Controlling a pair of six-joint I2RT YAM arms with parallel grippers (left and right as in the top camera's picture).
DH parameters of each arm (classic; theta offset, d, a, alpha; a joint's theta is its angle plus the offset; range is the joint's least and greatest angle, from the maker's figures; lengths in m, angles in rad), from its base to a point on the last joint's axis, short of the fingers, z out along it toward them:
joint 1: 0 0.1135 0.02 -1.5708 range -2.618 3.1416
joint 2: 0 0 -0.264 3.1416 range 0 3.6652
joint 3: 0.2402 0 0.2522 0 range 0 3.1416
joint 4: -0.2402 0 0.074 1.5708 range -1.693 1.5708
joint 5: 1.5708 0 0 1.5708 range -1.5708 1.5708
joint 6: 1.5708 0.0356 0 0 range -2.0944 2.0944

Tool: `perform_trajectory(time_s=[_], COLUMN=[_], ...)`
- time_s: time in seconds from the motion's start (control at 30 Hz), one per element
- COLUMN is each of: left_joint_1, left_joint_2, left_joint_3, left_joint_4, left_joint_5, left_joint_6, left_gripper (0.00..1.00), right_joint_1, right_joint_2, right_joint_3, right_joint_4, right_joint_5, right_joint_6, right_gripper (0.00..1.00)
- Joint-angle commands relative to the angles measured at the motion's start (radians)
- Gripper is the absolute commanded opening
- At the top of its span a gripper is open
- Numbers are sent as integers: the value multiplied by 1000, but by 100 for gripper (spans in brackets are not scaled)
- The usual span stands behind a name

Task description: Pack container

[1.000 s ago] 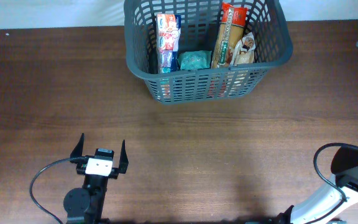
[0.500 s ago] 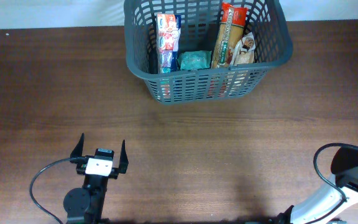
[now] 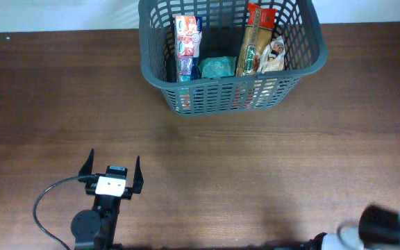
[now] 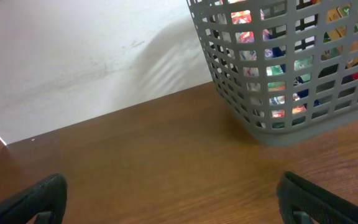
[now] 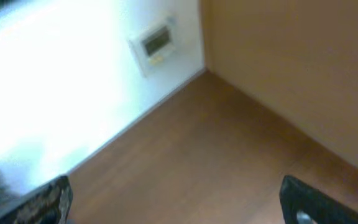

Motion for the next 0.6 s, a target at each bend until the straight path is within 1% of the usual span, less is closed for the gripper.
perform_trajectory(time_s=[0.0, 0.13, 0.27, 0.37, 0.4, 0.43, 0.47, 0.57], left_joint_1=[0, 0, 0, 0, 0, 0, 0, 0], left_joint_2=[-11, -11, -11, -11, -11, -11, -11, -11], left_joint_3=[-10, -10, -10, -10, -10, -10, -10, -10], left_joint_4=[-1, -1, -1, -1, -1, -1, -1, -1], left_joint_5=[0, 0, 0, 0, 0, 0, 0, 0], left_joint_6=[19, 19, 19, 19, 19, 19, 19, 19], left_gripper=[99, 99, 99, 99, 99, 99, 99, 99], right_joint_1=[48, 106, 160, 183, 187, 187, 187, 191], right_joint_2=[-149, -332, -541, -660, -727, -763, -842, -963], right_joint_3=[-209, -441, -675, -813, -896, -940, -1036, -1185], right_joint_4=[79, 191, 226, 265, 301, 324, 377, 465], right_joint_5=[9, 9, 8, 9, 3, -3, -22, -39], right_joint_6=[-13, -13, -13, -13, -13, -13, -14, -39], right_gripper=[99, 99, 99, 99, 99, 99, 99, 99])
